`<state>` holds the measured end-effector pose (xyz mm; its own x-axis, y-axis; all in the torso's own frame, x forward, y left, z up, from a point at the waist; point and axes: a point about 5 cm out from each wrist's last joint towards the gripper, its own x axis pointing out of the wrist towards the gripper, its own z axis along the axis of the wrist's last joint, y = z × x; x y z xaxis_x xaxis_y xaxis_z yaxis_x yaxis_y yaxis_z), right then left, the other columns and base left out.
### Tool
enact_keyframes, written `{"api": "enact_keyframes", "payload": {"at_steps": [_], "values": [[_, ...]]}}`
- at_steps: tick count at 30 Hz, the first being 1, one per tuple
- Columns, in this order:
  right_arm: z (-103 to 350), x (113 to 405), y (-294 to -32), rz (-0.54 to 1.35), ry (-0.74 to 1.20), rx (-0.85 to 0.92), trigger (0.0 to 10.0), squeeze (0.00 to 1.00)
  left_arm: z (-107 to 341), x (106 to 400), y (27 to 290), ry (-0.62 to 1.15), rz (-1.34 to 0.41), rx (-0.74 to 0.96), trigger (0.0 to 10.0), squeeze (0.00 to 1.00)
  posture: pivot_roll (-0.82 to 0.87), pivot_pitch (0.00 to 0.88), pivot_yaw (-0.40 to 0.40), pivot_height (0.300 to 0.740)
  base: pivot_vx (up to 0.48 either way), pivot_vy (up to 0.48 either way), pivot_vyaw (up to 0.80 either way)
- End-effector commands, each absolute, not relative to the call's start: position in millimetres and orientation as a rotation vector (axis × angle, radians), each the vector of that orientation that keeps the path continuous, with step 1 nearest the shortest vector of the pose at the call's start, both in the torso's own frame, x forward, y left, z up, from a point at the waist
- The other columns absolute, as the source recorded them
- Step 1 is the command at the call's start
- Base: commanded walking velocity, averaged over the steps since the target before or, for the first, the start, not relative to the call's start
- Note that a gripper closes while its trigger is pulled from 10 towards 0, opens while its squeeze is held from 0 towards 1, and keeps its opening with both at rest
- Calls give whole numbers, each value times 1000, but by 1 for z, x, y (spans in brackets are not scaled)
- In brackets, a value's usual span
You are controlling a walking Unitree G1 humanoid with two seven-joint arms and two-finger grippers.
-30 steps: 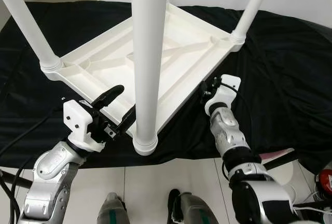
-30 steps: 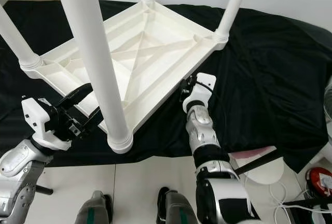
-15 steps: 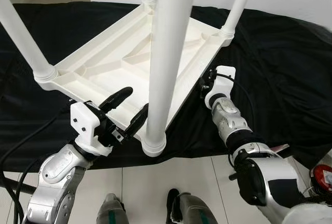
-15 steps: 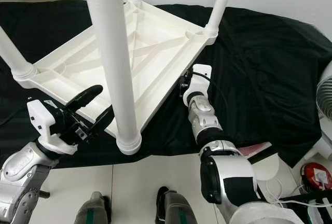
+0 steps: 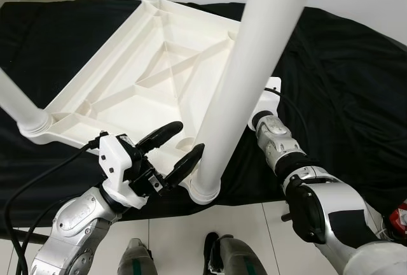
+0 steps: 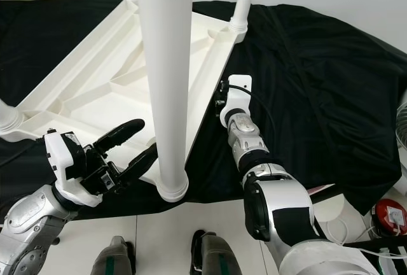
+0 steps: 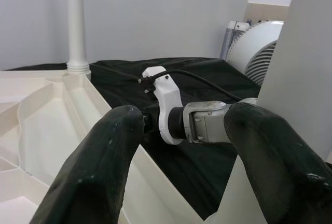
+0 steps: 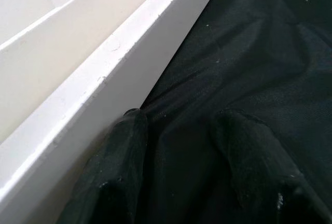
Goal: Building children table
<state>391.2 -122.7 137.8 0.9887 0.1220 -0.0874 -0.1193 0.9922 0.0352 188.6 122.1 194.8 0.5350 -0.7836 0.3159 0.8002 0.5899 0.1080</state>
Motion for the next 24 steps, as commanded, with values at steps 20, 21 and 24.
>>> {"api": "enact_keyframes", "payload": {"at_steps": [20, 21, 24], "values": [[161, 396, -79, 403, 41, -57, 10000, 0, 218, 177, 112, -335, -1064, -118, 10000, 0, 173, 268, 17, 740, 0, 0, 0], [163, 396, -76, 429, 31, -58, 10000, 0, 219, 178, 112, -335, -1066, -114, 10000, 0, 173, 268, 17, 740, 0, 0, 0], [163, 396, -76, 429, 25, -68, 10000, 0, 220, 177, 111, -338, -1073, -116, 10000, 0, 173, 268, 17, 740, 0, 0, 0]]}}
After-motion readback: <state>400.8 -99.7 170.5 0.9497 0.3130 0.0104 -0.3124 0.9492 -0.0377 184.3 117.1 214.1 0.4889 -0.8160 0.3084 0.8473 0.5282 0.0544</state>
